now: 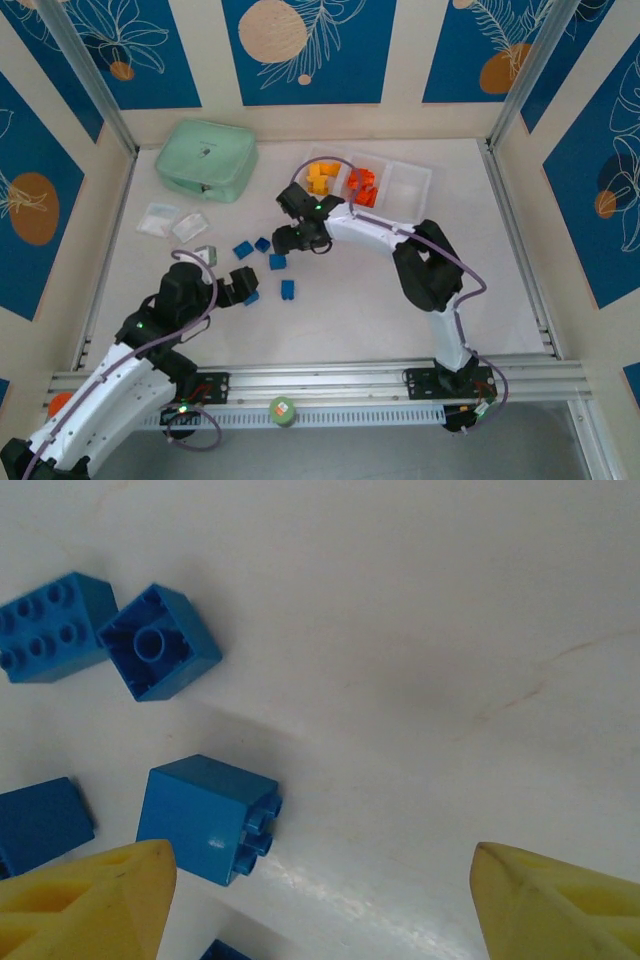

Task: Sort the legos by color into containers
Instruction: Pick up the lego from the center of the table.

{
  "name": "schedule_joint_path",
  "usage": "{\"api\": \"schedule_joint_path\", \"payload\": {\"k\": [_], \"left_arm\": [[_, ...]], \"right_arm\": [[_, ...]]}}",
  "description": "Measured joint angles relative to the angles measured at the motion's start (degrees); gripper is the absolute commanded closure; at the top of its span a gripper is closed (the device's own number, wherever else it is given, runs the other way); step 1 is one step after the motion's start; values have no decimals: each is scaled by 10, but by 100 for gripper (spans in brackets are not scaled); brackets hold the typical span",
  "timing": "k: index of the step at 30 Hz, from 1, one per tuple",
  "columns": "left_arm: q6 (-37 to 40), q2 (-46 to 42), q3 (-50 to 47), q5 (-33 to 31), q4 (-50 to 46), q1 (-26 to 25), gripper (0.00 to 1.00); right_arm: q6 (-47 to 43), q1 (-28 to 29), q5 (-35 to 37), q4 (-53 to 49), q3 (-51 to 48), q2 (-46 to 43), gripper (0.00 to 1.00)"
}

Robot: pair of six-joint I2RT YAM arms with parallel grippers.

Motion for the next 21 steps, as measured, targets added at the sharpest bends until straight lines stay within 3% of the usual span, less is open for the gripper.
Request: {"api": "schedule_joint_path", "payload": {"k": [11, 21], "left_arm": [[-8, -16, -15, -10, -21, 0, 1], [-15, -15, -19, -12, -21, 1, 1]], "right_arm": [[0, 36, -1, -12, 41, 47, 22], [5, 40, -2, -15, 62, 87, 40]]}}
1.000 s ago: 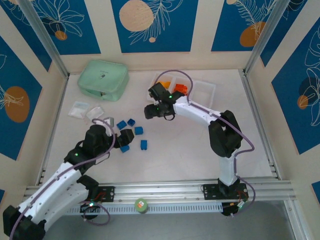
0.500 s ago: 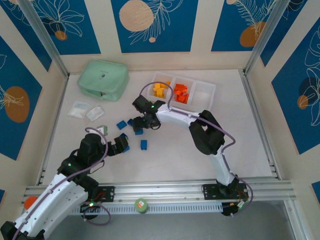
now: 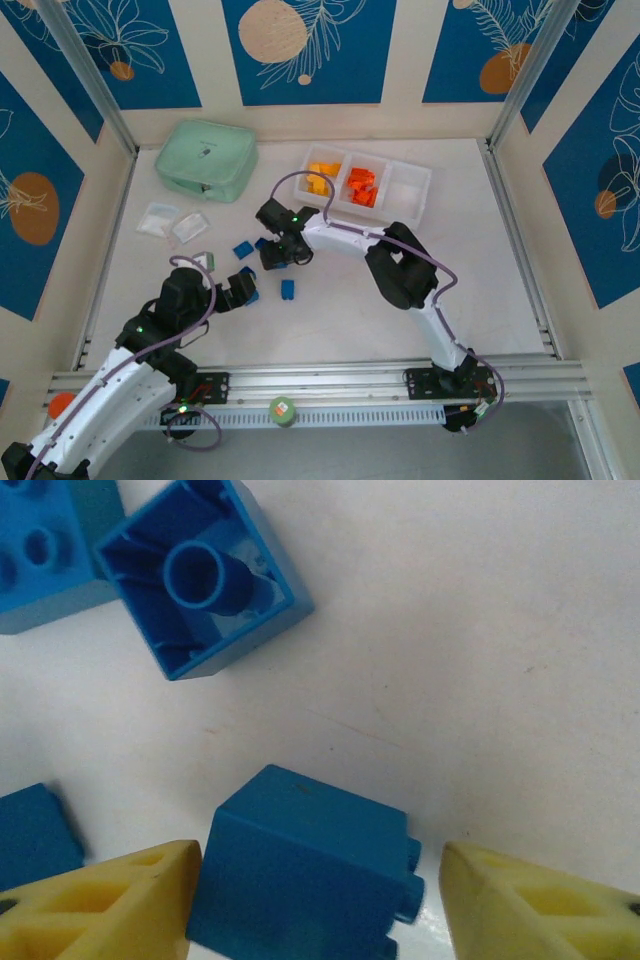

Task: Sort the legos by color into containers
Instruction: Pick up the lego from the center of the table, then place the lego in the container.

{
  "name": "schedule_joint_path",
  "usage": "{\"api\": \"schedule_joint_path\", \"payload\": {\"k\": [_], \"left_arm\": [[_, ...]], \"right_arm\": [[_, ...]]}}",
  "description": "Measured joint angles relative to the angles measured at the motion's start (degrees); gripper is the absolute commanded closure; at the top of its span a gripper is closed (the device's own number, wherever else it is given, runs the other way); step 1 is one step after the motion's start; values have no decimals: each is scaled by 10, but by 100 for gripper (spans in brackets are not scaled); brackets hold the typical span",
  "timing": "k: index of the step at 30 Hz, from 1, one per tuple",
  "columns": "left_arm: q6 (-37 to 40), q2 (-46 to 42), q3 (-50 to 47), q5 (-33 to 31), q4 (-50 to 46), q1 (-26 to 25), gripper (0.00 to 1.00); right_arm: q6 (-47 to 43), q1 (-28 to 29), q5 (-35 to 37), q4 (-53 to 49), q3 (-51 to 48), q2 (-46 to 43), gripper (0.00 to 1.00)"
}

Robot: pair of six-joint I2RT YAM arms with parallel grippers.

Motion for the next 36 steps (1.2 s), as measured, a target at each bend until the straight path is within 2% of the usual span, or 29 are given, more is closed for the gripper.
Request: {"api": "schedule_joint_path", "payload": {"k": [7, 12, 20, 29, 36], "left_arm": [[0, 9, -1, 0, 5, 0, 1], [0, 26, -1, 4, 14, 0, 1], [0, 86, 0, 42, 67, 0, 1], [1, 198, 32, 92, 143, 0, 1], [0, 294, 69, 113, 209, -16, 1]], "right_arm": [[0, 0, 0, 0, 1, 3, 55], [1, -3, 0, 2, -11, -9, 58], [1, -40, 0, 4, -112, -141, 58], [0, -171, 15, 9, -223, -308, 58], [-5, -291, 29, 16, -231, -324, 58]]}}
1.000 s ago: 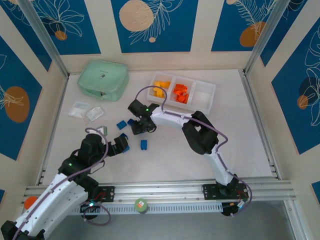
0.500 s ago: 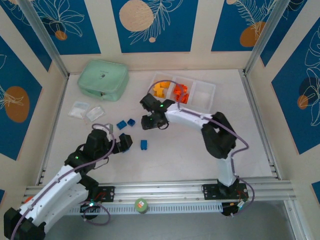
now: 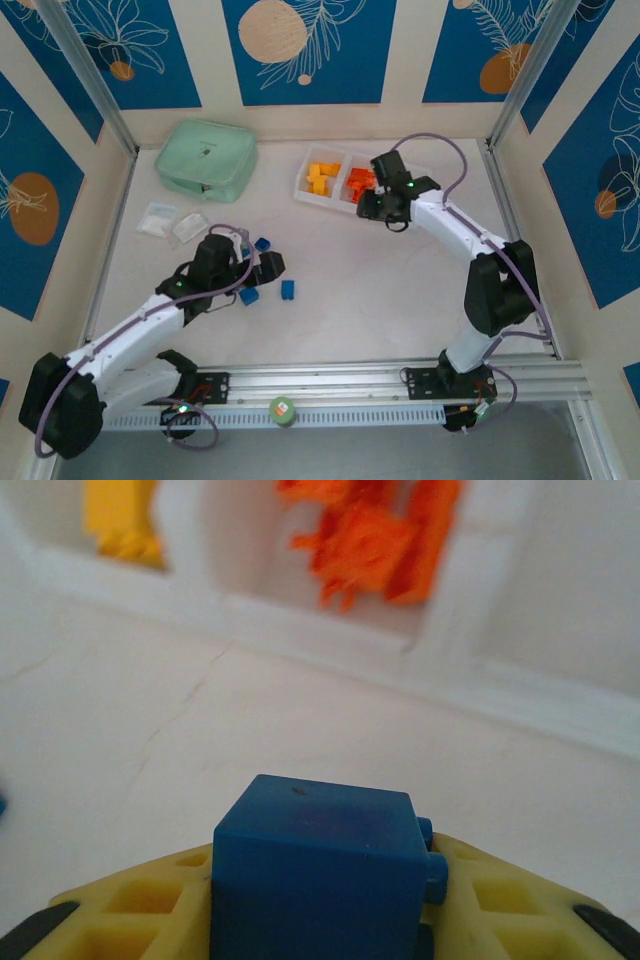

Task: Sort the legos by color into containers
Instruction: Place the lego in the container.

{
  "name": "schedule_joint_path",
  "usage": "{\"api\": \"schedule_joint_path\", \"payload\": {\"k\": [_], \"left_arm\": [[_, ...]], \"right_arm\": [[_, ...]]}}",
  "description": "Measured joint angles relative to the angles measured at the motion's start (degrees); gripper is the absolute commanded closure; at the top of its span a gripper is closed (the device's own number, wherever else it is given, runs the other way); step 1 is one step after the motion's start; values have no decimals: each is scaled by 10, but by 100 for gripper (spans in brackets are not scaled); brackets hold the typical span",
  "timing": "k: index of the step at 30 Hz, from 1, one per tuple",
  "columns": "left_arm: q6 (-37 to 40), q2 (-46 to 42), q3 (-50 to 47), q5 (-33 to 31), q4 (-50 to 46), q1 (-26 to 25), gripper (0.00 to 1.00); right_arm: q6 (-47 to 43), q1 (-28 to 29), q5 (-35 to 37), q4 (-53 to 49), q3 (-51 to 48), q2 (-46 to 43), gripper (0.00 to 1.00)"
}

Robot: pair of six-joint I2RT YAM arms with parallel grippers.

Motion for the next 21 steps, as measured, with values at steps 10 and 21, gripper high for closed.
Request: {"api": "schedule_joint_path", "payload": {"k": [10, 21], "left_arm": [[3, 133, 86, 7, 61, -42, 1], [15, 197, 127, 24, 86, -43, 1]], "right_arm": [[-11, -110, -3, 23, 71, 107, 51], [-30, -142, -23, 40, 128, 163, 32]]}}
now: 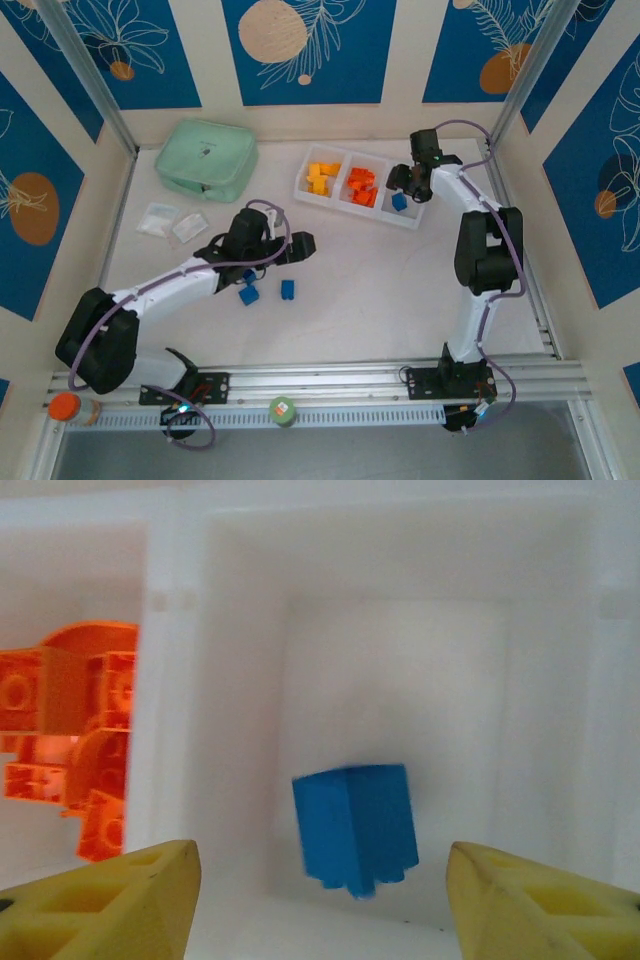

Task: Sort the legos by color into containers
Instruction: Place the lego in the container, then pick up the lego from the center of the table.

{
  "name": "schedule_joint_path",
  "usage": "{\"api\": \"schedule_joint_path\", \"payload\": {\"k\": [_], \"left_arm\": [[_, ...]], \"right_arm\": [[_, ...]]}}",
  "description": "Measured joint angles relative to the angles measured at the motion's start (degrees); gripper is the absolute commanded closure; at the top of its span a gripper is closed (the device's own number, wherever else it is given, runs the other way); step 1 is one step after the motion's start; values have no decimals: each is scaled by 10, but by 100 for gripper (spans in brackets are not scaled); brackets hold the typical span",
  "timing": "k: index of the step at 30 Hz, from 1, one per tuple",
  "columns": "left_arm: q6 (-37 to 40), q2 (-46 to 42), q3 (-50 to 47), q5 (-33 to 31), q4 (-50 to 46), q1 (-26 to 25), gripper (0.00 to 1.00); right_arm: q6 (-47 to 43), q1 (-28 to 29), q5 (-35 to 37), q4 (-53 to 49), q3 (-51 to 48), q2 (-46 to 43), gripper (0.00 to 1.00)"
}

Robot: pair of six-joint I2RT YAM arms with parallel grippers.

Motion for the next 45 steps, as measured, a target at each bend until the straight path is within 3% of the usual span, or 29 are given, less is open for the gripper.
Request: {"api": "schedule_joint_path", "payload": {"k": [7, 13, 23, 29, 36, 45], "left_arm": [[1, -23, 0, 0, -7, 0, 1], [13, -112, -35, -14, -33, 0, 1], [23, -268, -99, -59, -141, 0, 1], [30, -365, -121, -94, -227, 0, 1], [25, -457, -151, -126, -305, 0, 1], [13, -491, -161, -147, -336, 0, 1]], "right_arm": [[5, 50, -30, 17, -81, -97, 27], [12, 137, -36, 11, -129, -152, 23], [24, 346, -7, -28, -132, -152, 18], [52, 434, 1, -31, -121, -109, 16], [85, 485, 1, -34, -101, -35, 17], [108, 501, -1, -31, -81, 26, 28]]}}
